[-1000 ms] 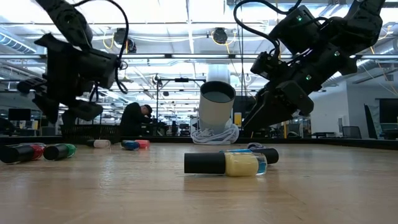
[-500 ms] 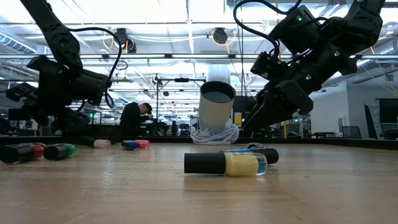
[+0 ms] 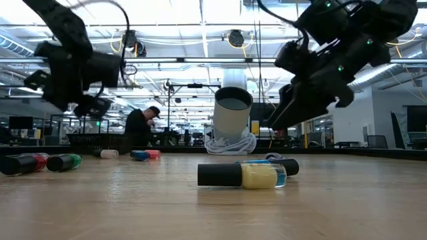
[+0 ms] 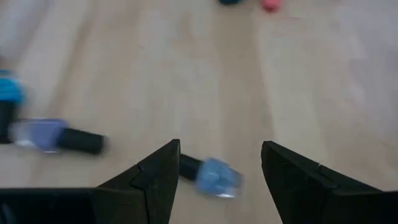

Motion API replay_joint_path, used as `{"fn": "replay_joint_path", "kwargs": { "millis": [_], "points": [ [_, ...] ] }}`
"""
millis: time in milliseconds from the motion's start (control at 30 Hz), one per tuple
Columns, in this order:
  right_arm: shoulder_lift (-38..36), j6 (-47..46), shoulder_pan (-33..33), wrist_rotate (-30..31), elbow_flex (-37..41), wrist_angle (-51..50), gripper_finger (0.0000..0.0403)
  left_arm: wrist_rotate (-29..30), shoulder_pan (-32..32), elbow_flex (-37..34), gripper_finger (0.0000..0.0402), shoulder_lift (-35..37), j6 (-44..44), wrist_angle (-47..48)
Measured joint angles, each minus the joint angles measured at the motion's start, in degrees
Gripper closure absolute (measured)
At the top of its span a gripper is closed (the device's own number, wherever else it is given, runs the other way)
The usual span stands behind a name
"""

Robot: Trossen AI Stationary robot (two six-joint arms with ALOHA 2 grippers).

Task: Pick & Place Nail Polish
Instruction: Put the steel blue nail polish bottle into the black basket

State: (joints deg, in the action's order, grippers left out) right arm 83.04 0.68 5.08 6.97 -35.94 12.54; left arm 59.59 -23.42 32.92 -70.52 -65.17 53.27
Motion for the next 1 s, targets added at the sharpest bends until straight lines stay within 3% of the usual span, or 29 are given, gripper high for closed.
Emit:
{"fn": "replay_joint_path", "kwargs": {
  "millis": [200, 400, 700, 1000],
  "points": [
    [3.34, 4.81, 1.14, -0.82, -0.09, -0.82, 0.0191, -1.43, 6.32, 2.71, 0.0222, 8.31, 3.99, -2.56],
    [3.90, 10.32, -1.54, 6.18, -0.12, -0.20, 0.0191, -5.71, 11.66, 2.76, 0.0222, 12.69, 9.07, -11.04],
    [6.30, 10.39, -5.52, -10.08, -0.20, 6.48, 0.0208, -12.49, 14.68, 2.74, 0.0222, 12.70, 18.97, -22.92],
    [9.52, 6.56, -5.94, -12.00, -0.35, 3.41, 0.0242, -14.64, 15.11, 2.74, 0.0222, 12.68, 25.25, -29.83]
  ]
}}
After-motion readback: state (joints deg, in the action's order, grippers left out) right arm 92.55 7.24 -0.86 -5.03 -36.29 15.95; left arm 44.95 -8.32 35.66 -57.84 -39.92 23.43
